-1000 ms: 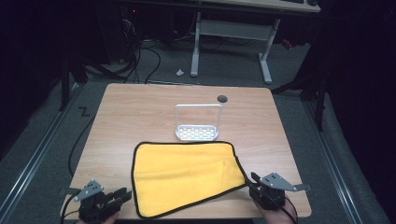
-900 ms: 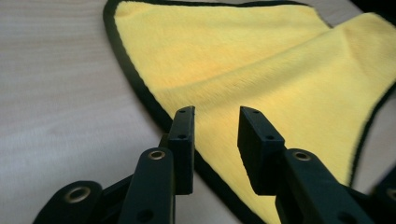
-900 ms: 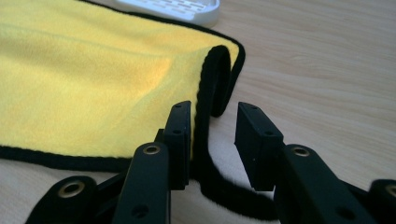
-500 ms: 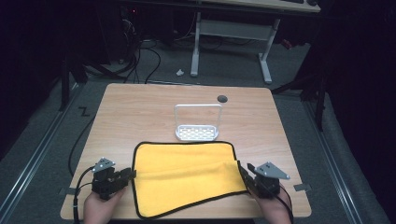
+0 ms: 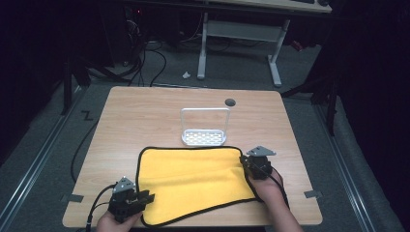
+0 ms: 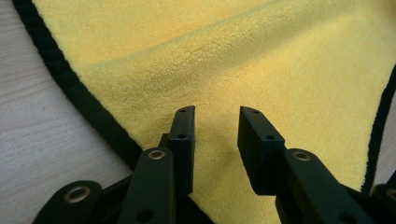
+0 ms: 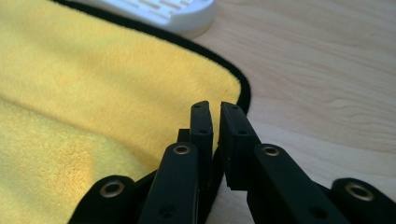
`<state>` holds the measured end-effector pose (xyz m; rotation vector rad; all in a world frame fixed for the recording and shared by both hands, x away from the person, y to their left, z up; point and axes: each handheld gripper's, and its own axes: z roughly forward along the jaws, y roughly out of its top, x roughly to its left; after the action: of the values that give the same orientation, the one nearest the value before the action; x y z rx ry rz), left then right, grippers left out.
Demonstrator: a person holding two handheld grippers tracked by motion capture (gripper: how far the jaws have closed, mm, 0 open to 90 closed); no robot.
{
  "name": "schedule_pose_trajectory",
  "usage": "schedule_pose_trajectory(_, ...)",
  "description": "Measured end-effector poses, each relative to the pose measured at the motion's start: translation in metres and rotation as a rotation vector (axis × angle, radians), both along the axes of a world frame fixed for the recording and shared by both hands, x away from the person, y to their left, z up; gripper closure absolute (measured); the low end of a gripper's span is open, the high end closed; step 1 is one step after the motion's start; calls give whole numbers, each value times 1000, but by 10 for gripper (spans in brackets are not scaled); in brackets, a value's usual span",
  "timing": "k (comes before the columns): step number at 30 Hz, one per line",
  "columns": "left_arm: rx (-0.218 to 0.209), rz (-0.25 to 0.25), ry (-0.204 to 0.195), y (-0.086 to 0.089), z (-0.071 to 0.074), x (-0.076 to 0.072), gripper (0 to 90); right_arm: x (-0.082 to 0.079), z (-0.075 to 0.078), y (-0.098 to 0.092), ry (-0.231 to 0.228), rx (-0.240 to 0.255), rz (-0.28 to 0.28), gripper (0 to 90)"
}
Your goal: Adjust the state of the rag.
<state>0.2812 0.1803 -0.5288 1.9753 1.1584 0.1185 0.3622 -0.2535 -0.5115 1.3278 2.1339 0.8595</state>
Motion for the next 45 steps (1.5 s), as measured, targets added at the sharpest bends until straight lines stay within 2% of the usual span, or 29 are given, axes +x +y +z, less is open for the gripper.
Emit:
schedule_pose_trajectory(1,10,13,1,3,0,-1,690,-1,-3,1,6,-2,5,844)
schedule_pose_trajectory(3,52,33,-22,9,1,-2,744,-5,-5,3,11,2,13,840)
schedule_pose_trajectory(5,76,64,-39,19,1,0,761,-11,-7,5,14,6,28,833)
schedule_pose_trajectory(6,82,97,-40,27,1,3,763,-13,-7,7,13,4,32,832)
schedule_pose_trajectory(9,65,145,-32,39,0,9,764,-16,-11,11,21,7,55,849)
schedule_pose_trajectory(11,77,145,-37,39,1,9,769,-16,-13,14,30,2,66,899)
schedule_pose_trajectory(13,104,147,-58,36,1,7,769,-17,-13,16,28,-10,70,900)
schedule_pose_trajectory(16,98,146,-52,36,1,7,768,-16,-13,15,30,-4,73,900)
schedule_pose_trajectory(21,60,95,-31,29,1,6,752,-5,-13,1,27,-22,27,900)
schedule_pose_trajectory(23,64,65,-43,21,0,6,745,2,-12,-7,28,-35,4,900)
schedule_pose_trajectory(25,49,27,-37,12,0,7,735,7,-11,-14,31,-45,-16,900)
schedule_pose_trajectory(28,27,-27,-35,-5,-1,5,726,15,-10,-26,30,-85,-51,900)
schedule_pose_trajectory(30,30,-62,-37,-15,-1,3,720,18,-10,-32,30,-102,-69,900)
schedule_pose_trajectory(32,31,-83,-42,-22,-1,0,720,18,-8,-36,41,-114,-81,900)
schedule_pose_trajectory(36,30,-102,-45,-25,-1,-4,716,9,-9,-42,27,-139,-92,900)
schedule_pose_trajectory(39,23,-103,-38,-24,0,-2,704,3,-4,-47,15,-95,-111,817)
schedule_pose_trajectory(42,20,-86,-58,-21,2,-2,682,-9,9,-46,-43,-42,-113,762)
schedule_pose_trajectory(45,17,-50,-72,-15,3,2,656,-22,13,-41,-82,13,-116,701)
